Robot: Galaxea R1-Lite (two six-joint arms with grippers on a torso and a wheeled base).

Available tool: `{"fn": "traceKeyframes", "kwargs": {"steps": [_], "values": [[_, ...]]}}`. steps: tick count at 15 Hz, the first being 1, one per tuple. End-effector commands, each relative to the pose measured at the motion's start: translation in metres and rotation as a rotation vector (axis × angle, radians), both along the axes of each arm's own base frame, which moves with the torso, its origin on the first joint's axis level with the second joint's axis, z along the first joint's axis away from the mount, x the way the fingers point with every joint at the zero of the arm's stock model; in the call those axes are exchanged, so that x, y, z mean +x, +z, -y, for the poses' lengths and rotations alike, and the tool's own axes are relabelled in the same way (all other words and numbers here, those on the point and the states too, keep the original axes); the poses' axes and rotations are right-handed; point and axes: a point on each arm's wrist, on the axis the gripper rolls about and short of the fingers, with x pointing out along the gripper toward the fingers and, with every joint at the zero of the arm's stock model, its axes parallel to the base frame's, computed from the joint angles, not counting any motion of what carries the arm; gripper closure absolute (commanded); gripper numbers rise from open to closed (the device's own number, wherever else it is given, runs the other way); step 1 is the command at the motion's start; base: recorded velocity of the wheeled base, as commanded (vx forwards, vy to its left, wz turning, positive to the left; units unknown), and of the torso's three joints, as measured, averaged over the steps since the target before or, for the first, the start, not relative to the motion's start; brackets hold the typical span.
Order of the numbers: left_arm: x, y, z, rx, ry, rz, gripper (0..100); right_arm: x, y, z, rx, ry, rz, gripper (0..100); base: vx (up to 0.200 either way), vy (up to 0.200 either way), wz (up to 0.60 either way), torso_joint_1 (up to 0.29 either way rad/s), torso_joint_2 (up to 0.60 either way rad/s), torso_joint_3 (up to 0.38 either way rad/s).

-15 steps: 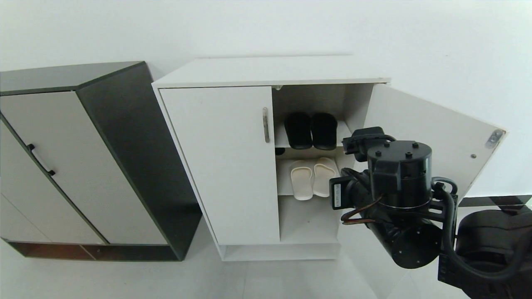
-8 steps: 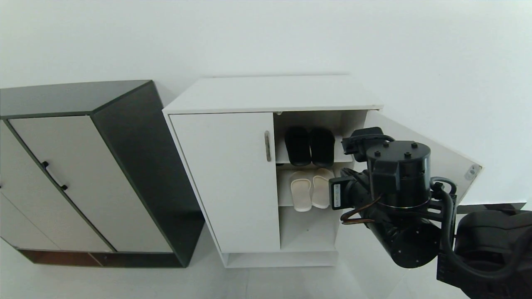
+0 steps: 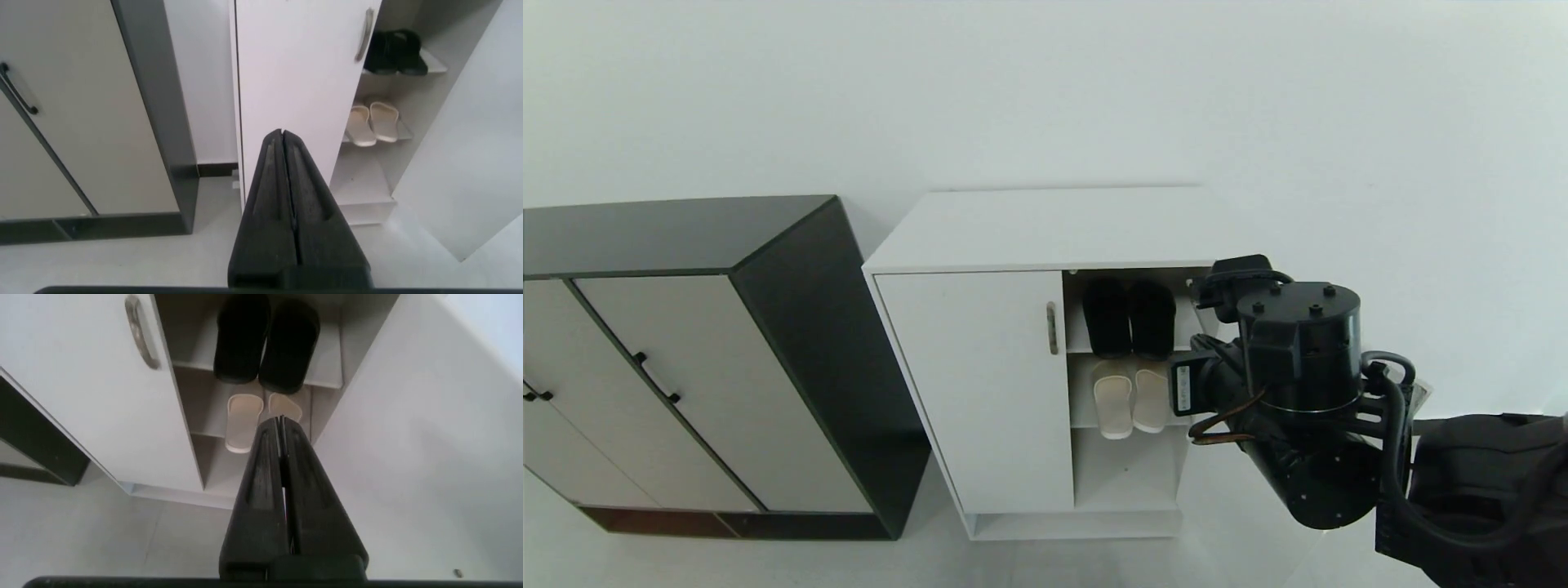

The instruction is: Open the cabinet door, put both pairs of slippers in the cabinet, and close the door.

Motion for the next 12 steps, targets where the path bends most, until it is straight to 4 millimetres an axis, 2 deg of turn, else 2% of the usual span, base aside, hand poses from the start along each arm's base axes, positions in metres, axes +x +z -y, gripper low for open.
{"fn": "traceKeyframes", "kwargs": {"steps": [1,4,8,12], "values": [[0.0001,0.0001,0.0,-0.001,0.0,-0.001,100,-0.0002,-0.0004,-0.0002,0.0,0.0,-0.001,100,0.0,0.0,0.0,0.217,-0.53,-0.305],[0.0001,0.0001,0.0,-0.001,0.0,-0.001,100,-0.001,-0.0011,0.0007,0.0,0.001,-0.003,100,0.0,0.0,0.0,0.118,-0.28,-0.152],[0.0001,0.0001,0.0,-0.001,0.0,-0.001,100,-0.0009,-0.002,0.0006,-0.005,0.004,-0.005,100,0.0,0.0,0.0,0.015,-0.03,-0.018],[0.0001,0.0001,0.0,-0.001,0.0,-0.001,100,-0.0015,-0.004,0.0012,-0.016,0.004,-0.01,100,0.0,0.0,-0.6,0.002,0.0,0.0]]}}
